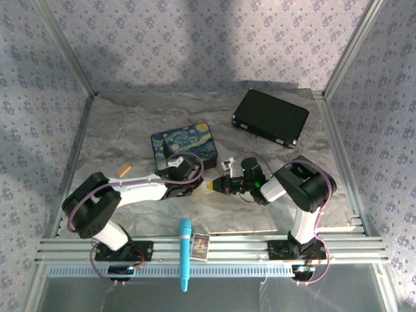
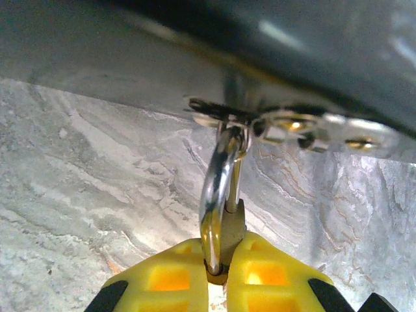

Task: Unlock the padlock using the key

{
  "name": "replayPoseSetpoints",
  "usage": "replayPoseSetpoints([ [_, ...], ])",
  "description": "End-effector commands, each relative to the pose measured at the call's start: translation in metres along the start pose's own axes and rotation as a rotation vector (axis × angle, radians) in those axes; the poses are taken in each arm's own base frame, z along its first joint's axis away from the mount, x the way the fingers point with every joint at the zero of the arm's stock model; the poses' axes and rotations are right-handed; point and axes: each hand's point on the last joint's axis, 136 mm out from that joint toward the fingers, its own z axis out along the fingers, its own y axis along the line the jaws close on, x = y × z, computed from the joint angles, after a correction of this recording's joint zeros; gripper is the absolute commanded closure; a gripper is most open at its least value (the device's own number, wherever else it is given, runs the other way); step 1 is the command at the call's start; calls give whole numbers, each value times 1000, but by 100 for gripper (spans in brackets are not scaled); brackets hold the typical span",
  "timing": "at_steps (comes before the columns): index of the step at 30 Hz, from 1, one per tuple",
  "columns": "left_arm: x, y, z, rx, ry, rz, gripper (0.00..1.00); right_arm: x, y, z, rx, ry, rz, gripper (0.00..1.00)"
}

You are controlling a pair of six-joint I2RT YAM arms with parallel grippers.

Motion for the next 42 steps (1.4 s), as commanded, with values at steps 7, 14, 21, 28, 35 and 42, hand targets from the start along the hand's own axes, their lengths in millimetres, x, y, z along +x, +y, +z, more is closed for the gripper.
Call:
replayPoseSetpoints([
  [7,-7,5,-3,11,-33,-45,99,5,-12,2,37,43,27,100],
  [14,-13,-8,-14,69,-31,-29,100,2,-22,5,-31,95,135,100],
  [21,-6,-22,-12,141,9,-2,100,-6,-19,5,-49,95,137,100],
  [28,-2,-29,-12,184,29,53,100,-4,-18,9,-59,123,134,100],
  [35,-1,-36,-12,256,36,41,100,6,-21,5,-66,174,178,100],
  [42,-2,-41,-15,290,34,46,100,3,-26,-2,-68,157,204,100],
])
